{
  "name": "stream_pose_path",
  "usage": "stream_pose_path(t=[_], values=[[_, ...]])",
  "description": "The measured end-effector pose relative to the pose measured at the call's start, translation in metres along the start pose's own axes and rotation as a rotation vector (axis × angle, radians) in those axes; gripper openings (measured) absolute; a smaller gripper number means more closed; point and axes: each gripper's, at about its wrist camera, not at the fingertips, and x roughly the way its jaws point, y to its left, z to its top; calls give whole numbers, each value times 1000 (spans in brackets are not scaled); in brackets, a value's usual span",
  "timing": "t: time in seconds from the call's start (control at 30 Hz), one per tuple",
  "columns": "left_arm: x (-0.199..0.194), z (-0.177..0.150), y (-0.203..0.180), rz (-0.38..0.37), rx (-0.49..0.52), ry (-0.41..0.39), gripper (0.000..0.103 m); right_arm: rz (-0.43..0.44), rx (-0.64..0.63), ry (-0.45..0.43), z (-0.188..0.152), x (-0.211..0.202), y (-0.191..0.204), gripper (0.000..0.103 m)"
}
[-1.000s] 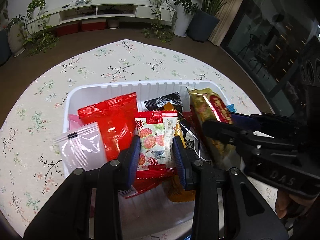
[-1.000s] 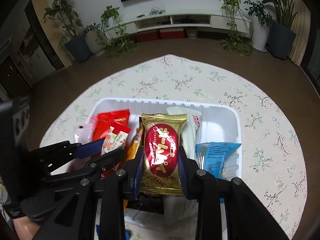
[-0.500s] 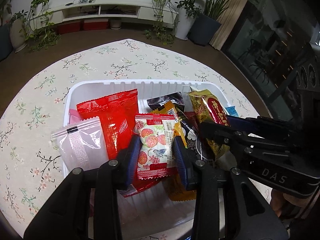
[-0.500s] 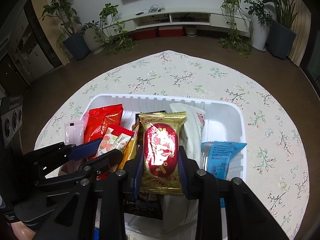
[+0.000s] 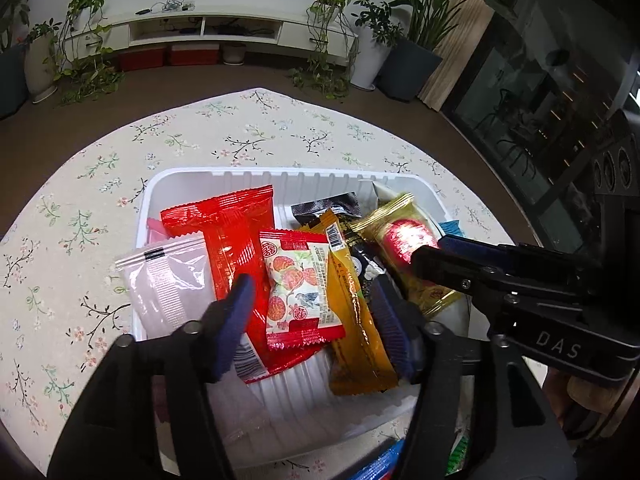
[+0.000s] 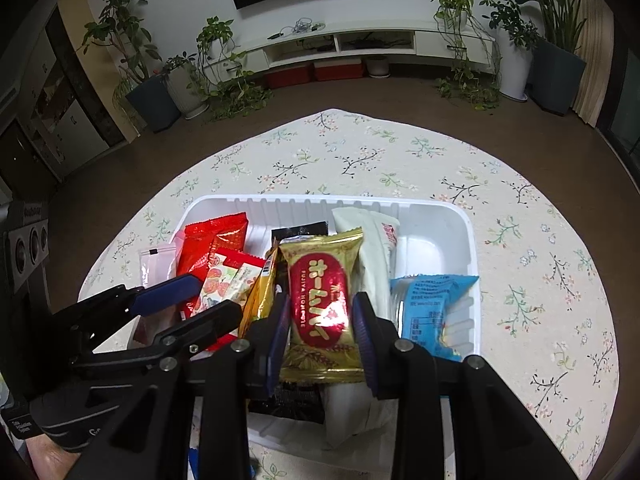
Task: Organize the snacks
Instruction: 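Open both grippers and withdraw them toward the last snacks, then grasp the blue-yellow cake bag with the left gripper while the right grasps the clear green-edged bag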
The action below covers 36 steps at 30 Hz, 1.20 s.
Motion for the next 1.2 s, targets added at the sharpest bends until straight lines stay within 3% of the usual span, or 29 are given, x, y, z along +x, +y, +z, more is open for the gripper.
stream_pose_path(t=[0.17, 0.23, 0.27, 0.3, 0.33, 0.37, 0.4, 0.43, 0.5, 0.7, 0.9, 0.93, 1.2], values=[[-12, -4, -2, -8, -6, -14, 75, -5, 11, -26, -5, -14, -3, 44], [-21, -6, -7, -15, -6, -26, 80, 7, 29, -41, -8, -24, -6, 53], [-26, -8, -10, -15, -5, -37, 88, 13, 37, -53, -11, -31, -8, 56], [-35, -10, -12, -7, -6, -54, 99, 18, 45, -69, -15, -38, -10, 65], [-42, -13, -14, -3, -9, -69, 103, 22, 53, -85, -19, -45, -12, 75], [-48, -17, -16, -4, -9, -79, 103, 28, 66, -105, -23, -53, -15, 80], [-55, -21, -19, -4, -2, -87, 103, 39, 86, -130, -28, -62, -19, 93], [-62, -25, -23, -1, 11, -94, 103, 88, 132, -192, -42, -83, -28, 100], [-74, -38, -35, 15, 38, -104, 103, 101, 146, -207, -48, -90, -30, 102], [-99, -90, -56, 39, 63, -89, 103, 157, 212, -231, -110, -128, -42, 103], [-93, -147, -53, -9, -74, 32, 103, 187, 288, -186, -185, -139, -50, 103], [-92, -153, -52, -3, -83, 43, 103, 197, 326, -178, -207, -139, -52, 103], [-86, -158, -55, 81, -91, 78, 103, 205, 331, -161, -243, -139, -47, 103]])
